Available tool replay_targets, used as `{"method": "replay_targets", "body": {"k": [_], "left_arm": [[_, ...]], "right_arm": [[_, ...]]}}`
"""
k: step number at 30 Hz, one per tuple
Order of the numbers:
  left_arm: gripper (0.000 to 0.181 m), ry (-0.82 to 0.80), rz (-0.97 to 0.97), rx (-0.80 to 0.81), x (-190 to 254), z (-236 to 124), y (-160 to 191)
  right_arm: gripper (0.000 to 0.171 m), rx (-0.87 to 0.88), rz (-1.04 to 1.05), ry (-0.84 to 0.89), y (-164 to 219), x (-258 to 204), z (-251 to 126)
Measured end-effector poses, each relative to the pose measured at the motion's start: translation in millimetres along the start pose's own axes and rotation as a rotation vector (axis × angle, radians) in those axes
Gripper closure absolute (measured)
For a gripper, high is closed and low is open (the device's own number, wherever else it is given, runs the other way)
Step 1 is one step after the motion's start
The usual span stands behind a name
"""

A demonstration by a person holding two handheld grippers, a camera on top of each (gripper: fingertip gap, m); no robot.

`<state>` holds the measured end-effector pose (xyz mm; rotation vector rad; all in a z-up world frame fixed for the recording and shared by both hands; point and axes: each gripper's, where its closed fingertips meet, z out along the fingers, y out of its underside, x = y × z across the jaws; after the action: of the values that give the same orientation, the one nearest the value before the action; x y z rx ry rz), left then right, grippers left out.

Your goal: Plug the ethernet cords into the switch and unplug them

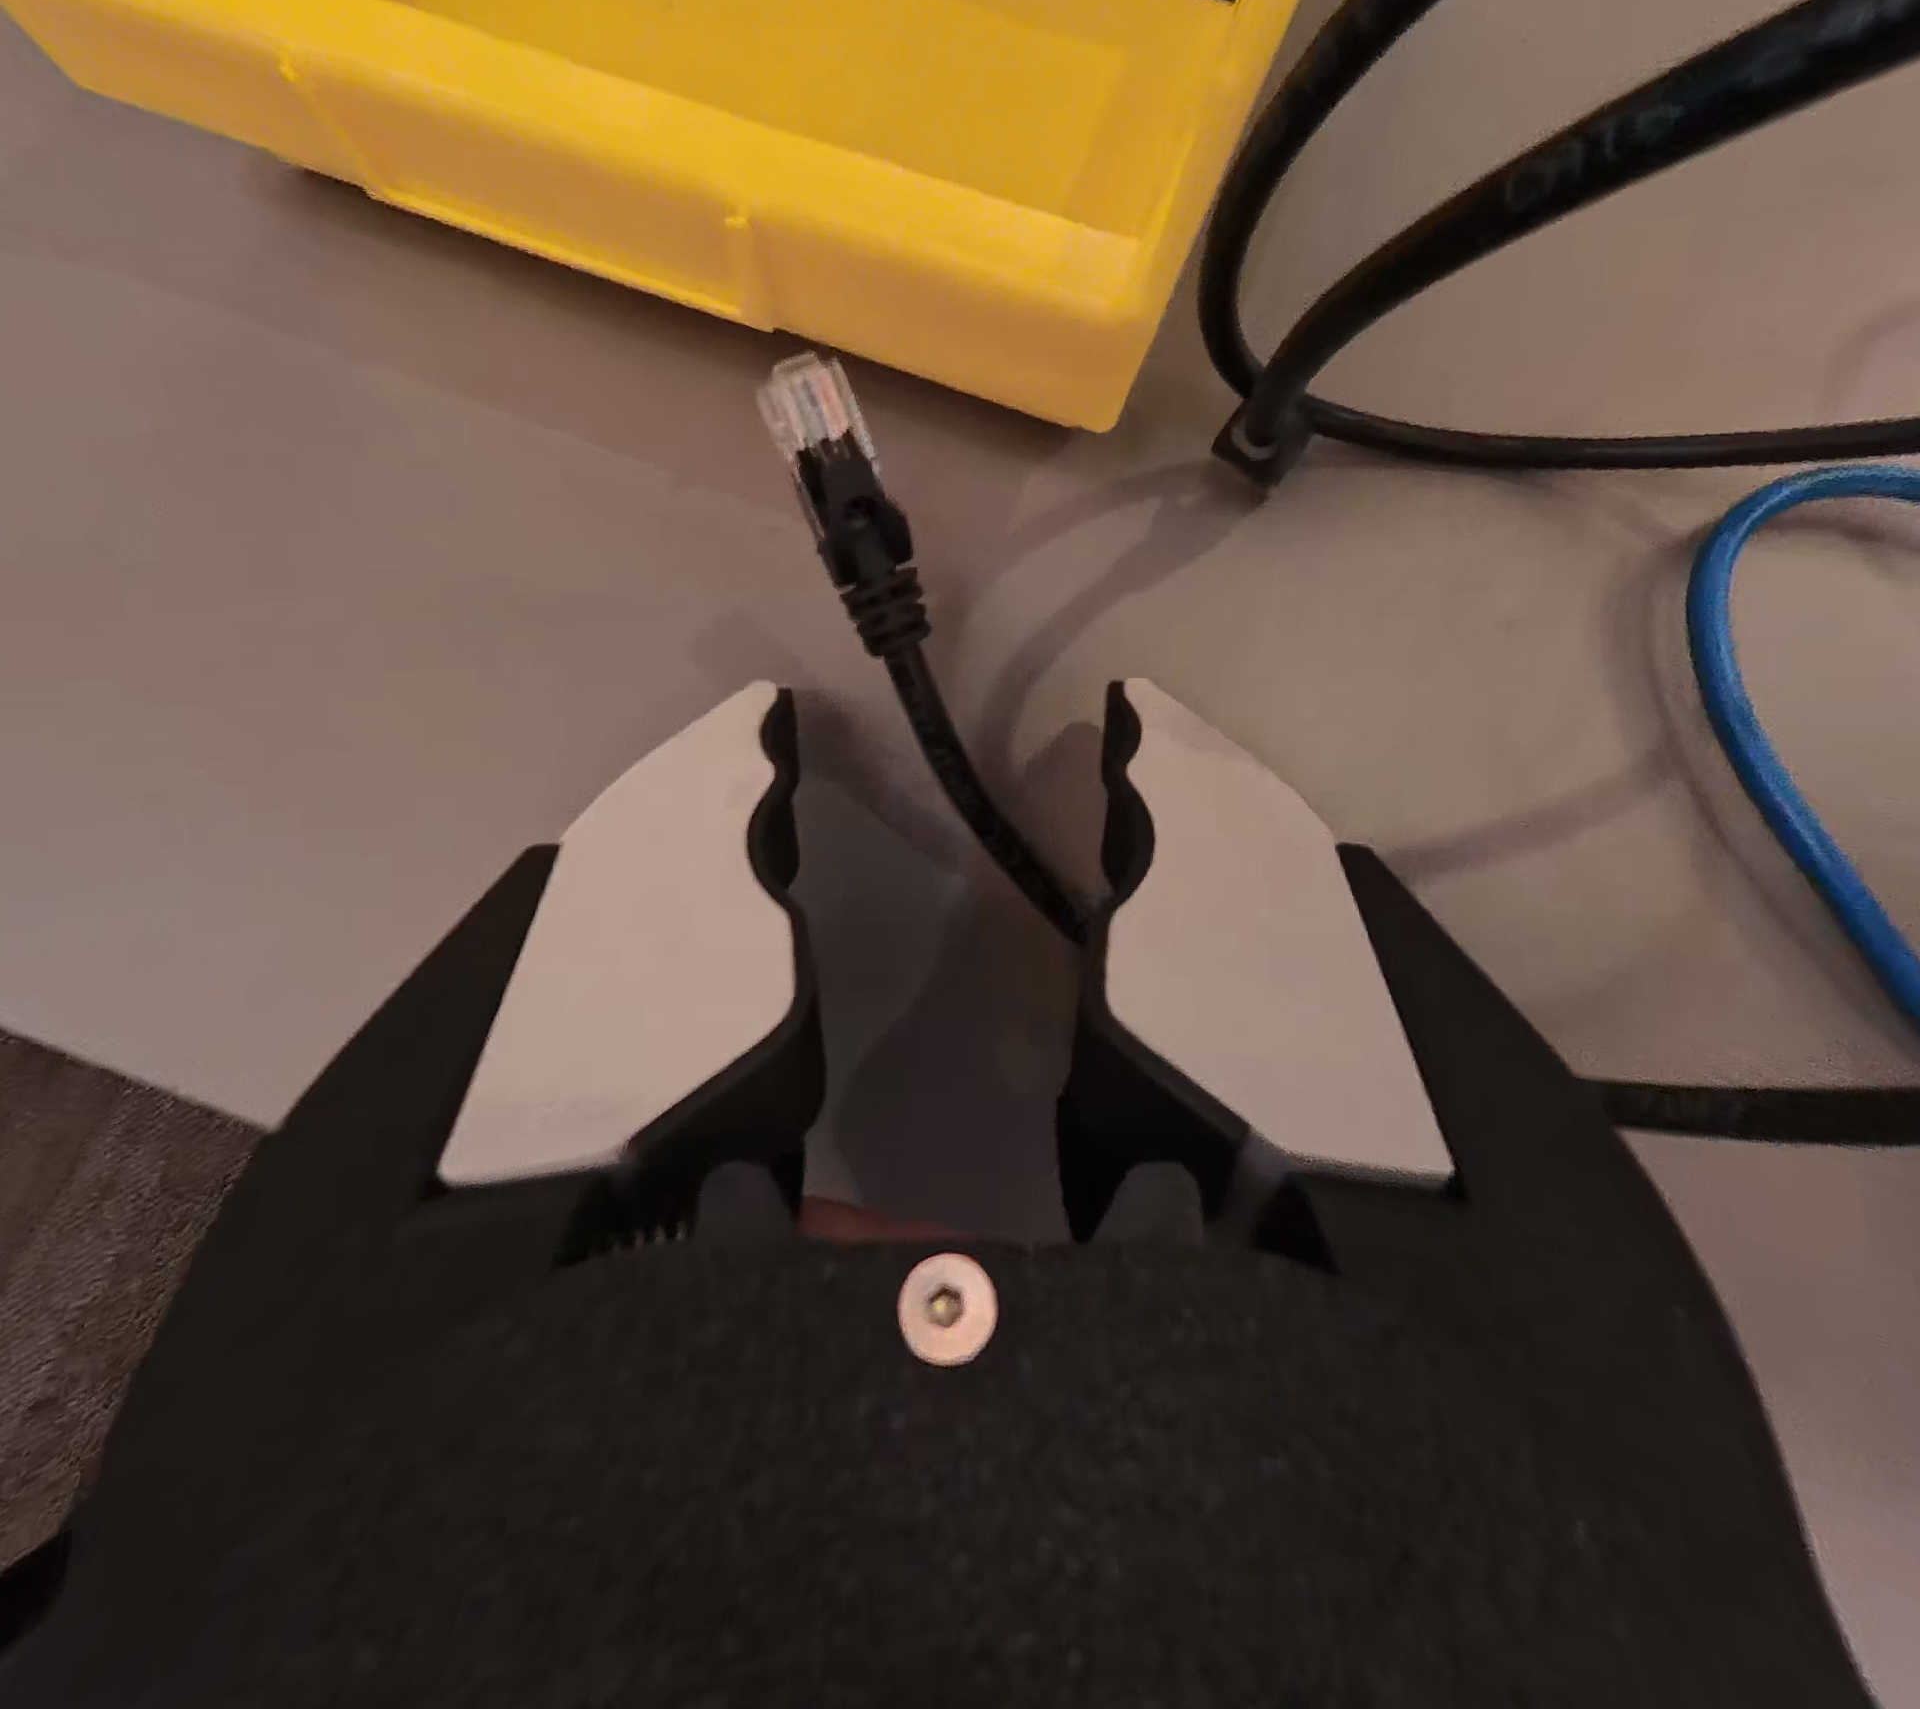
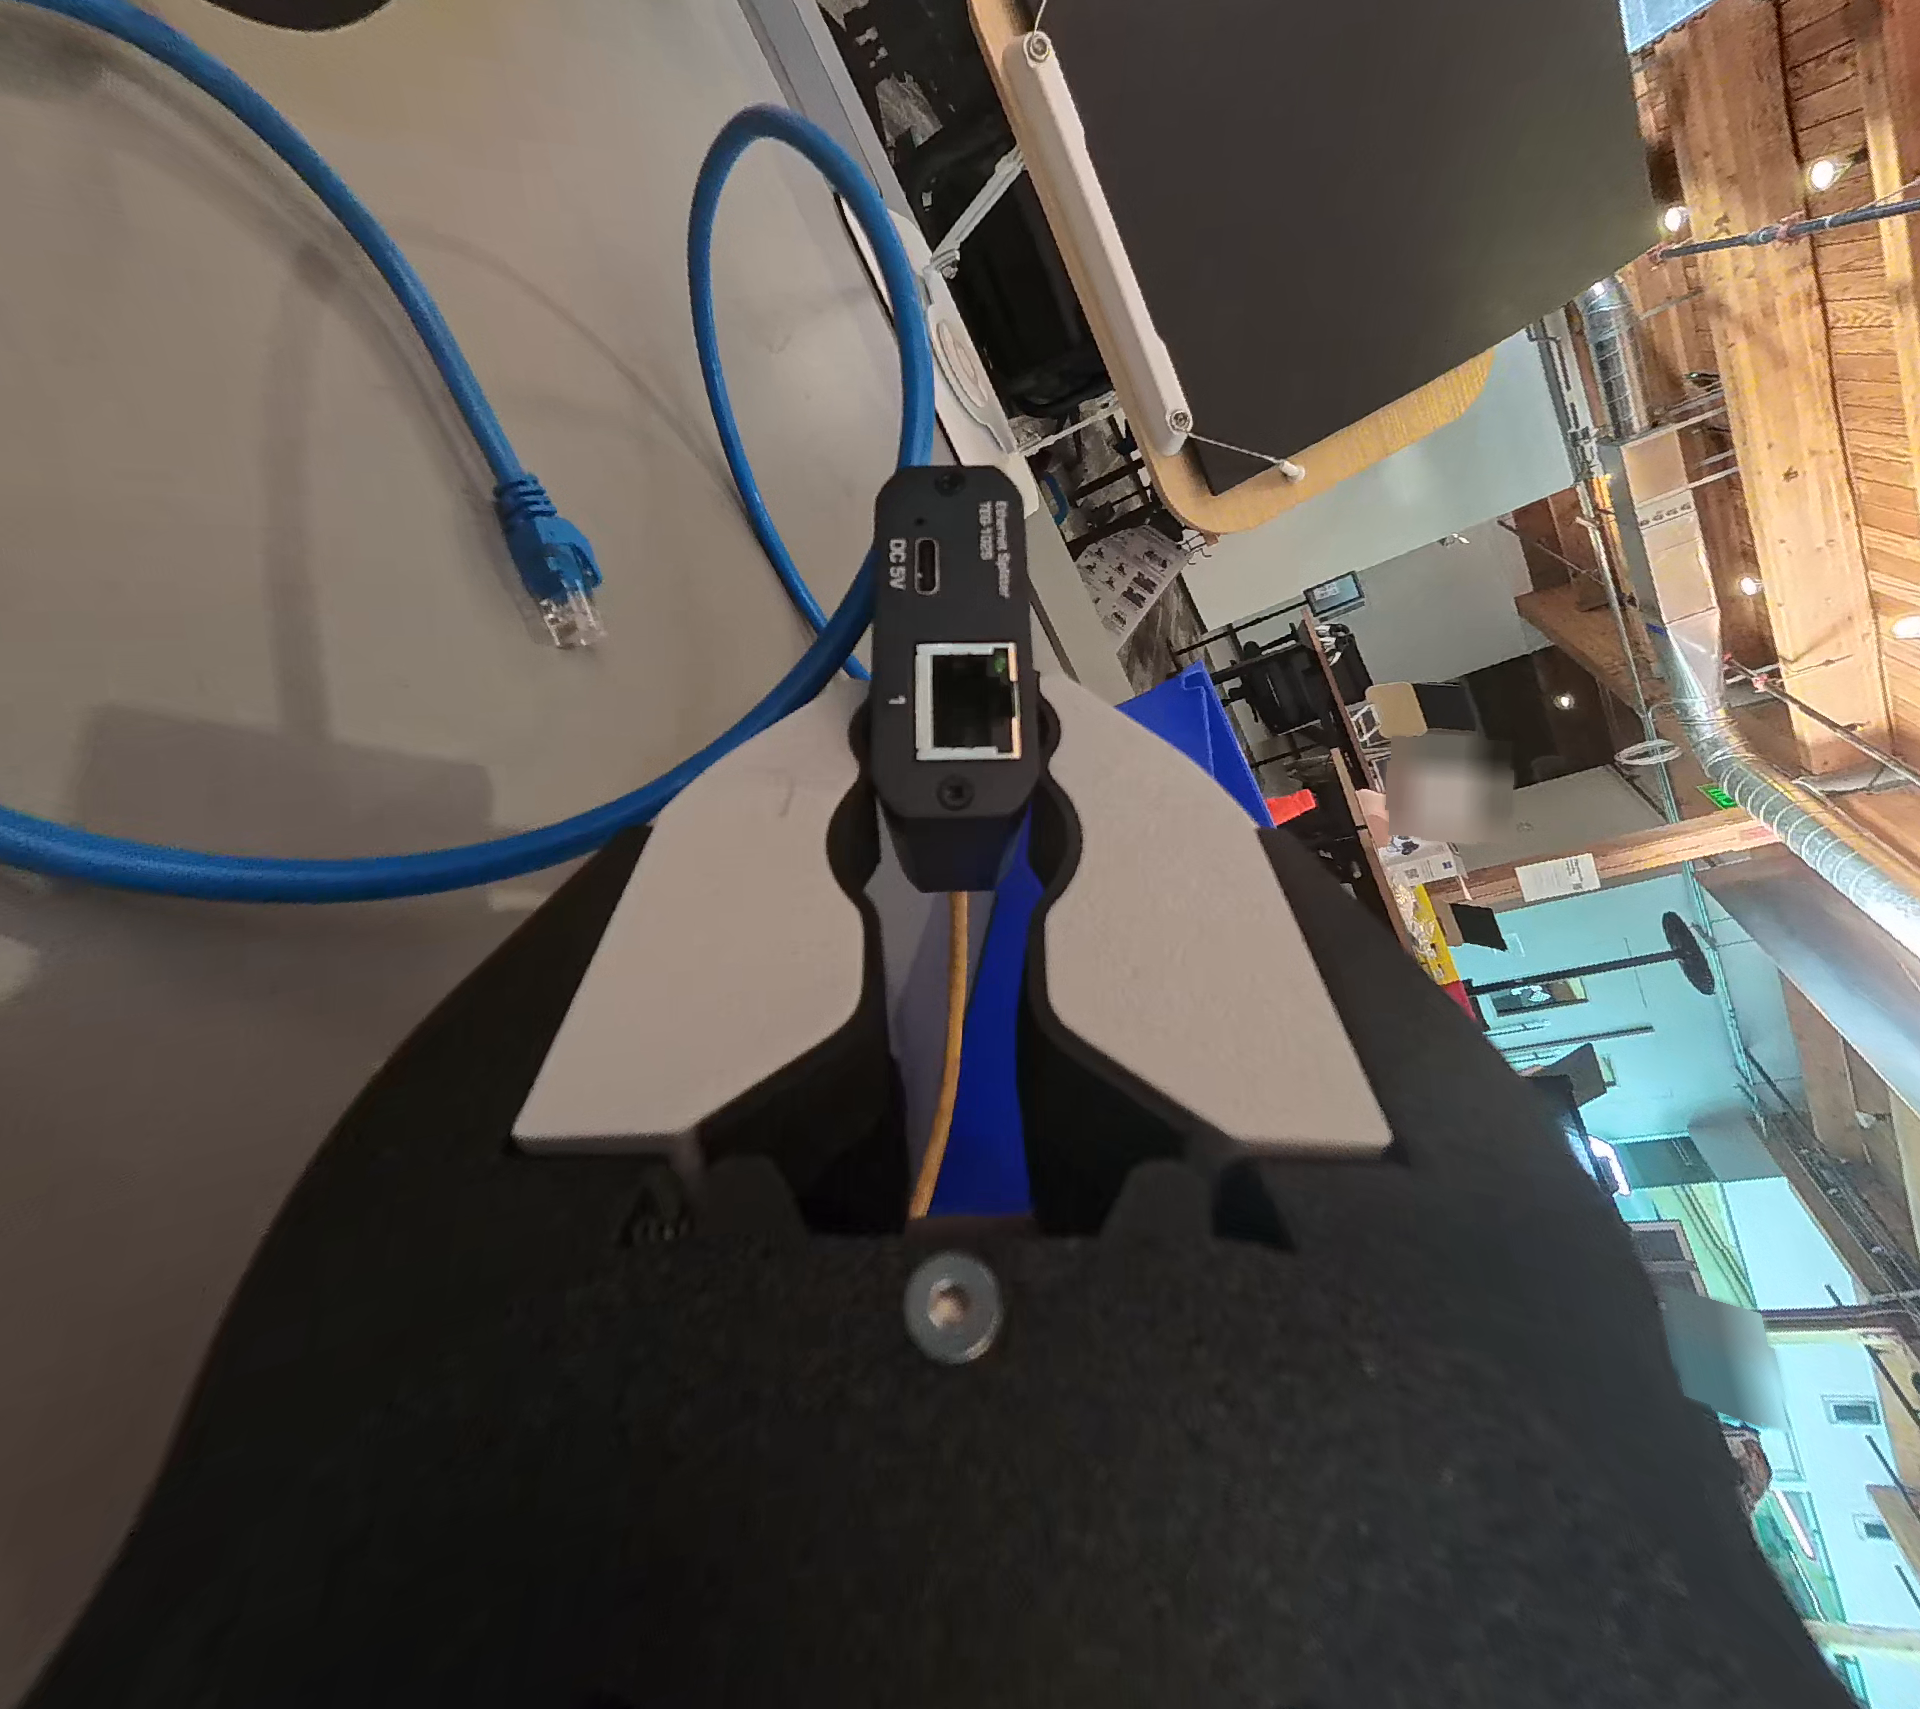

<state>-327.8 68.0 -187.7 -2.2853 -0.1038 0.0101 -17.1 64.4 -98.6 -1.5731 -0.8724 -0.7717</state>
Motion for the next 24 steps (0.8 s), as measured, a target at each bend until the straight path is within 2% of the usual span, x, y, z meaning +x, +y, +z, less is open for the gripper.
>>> {"method": "replay_targets", "body": {"k": [1,2,4,8,11,14,17,19,22,24], "left_arm": [[0.138,0.0,-0.003,0.018,1,2,-3],[0.169,-0.003,0.002,0.028,0,3,-4],[0.175,0.108,0.026,0.063,11,-1,-7],[0.176,0.21,0.125,0.042,14,-11,-14],[0.176,0.336,0.29,-0.041,14,-31,-26],[0.176,0.452,0.454,-0.134,-3,-65,-58],[0.176,0.551,0.592,-0.173,-28,-114,-108],[0.176,0.602,0.684,-0.11,-41,-151,-147],[0.176,0.805,0.769,0.01,-33,-204,-188],[0.176,0.839,0.754,0.02,-18,-209,-208]], "right_arm": [[0.147,0.001,0.003,-0.001,0,0,0],[0.147,0.001,0.004,-0.001,0,0,0],[0.147,0.001,0.004,-0.002,0,0,0],[0.146,-0.002,0.012,-0.003,2,2,0],[0.146,-0.004,0.011,-0.003,2,3,1],[0.146,-0.007,0.014,-0.006,4,4,1],[0.146,-0.01,0.014,-0.006,4,6,0],[0.146,-0.013,0.015,-0.005,4,8,0],[0.146,-0.015,0.019,-0.003,4,10,-1],[0.146,-0.017,0.018,0.0,4,10,0]]}}
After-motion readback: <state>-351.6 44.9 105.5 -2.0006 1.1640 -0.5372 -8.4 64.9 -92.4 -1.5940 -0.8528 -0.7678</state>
